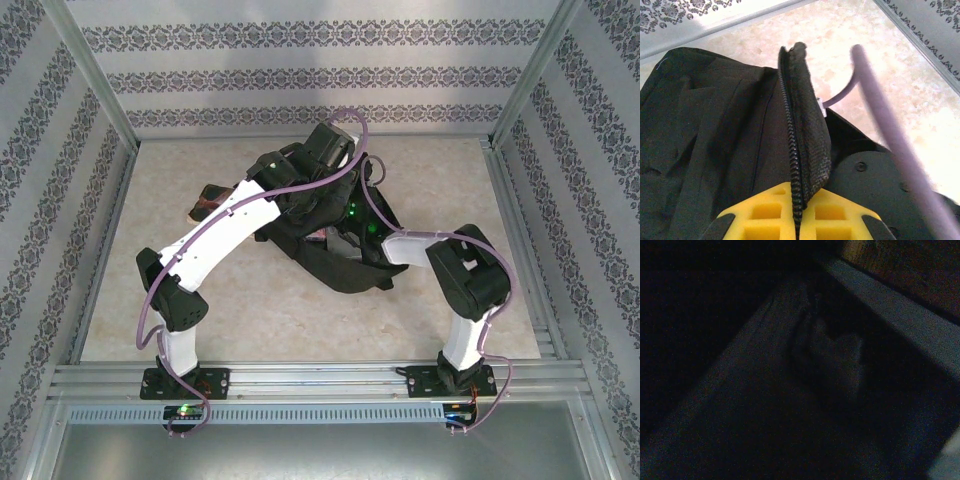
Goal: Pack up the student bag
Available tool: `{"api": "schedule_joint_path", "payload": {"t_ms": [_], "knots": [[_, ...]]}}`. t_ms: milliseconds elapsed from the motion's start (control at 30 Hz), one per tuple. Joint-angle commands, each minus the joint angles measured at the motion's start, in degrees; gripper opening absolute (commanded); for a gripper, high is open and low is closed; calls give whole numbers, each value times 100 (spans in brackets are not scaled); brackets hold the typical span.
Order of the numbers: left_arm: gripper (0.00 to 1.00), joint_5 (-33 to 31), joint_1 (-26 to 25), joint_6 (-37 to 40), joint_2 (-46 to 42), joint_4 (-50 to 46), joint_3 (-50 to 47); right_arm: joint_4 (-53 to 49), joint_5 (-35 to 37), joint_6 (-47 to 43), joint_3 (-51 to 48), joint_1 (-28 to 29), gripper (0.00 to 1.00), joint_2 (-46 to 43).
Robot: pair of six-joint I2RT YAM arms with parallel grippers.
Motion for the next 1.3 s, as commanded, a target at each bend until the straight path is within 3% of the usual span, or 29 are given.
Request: {"api": "schedule_joint_path", "payload": {"t_ms": [0, 233, 533, 667, 733, 800, 900, 1033, 1200, 1267], "knots": [[0, 91, 15, -110, -152, 656, 105, 578, 47, -94, 107, -17, 45, -96], [0, -99, 32, -11, -203, 658, 39, -282, -388, -896, -614, -155, 70, -1504], [0, -33, 68, -203, -324, 860, -388, -2487, -731, -1368, -1833, -641, 69, -3868], [1, 314, 68, -340, -455, 1139, -848, -4761, -523, -2063, -1835, -1101, 62, -5021], [13, 574, 75, -360, -464, 1212, -1002, -5969, -84, -2737, -1511, -1216, 57, -5416], [49, 717, 74, -412, -540, 1300, -1163, -6766, 319, -3405, -1197, -1239, 58, -5702], [68, 559, 129, -428, -850, 1547, -1506, -7429, 680, -3847, -821, -1261, 58, -5873], [75, 425, 515, -663, -1563, 2228, -2382, -8046, 364, -3939, -350, -1255, 62, -5541], [79, 865, 1796, -1806, -2336, 2942, -3581, -8464, 564, -4067, 28, -1004, 65, -5268], [81, 927, 2156, -1787, -2384, 2954, -3772, -8646, 758, -4226, 209, -961, 68, -5229]]}}
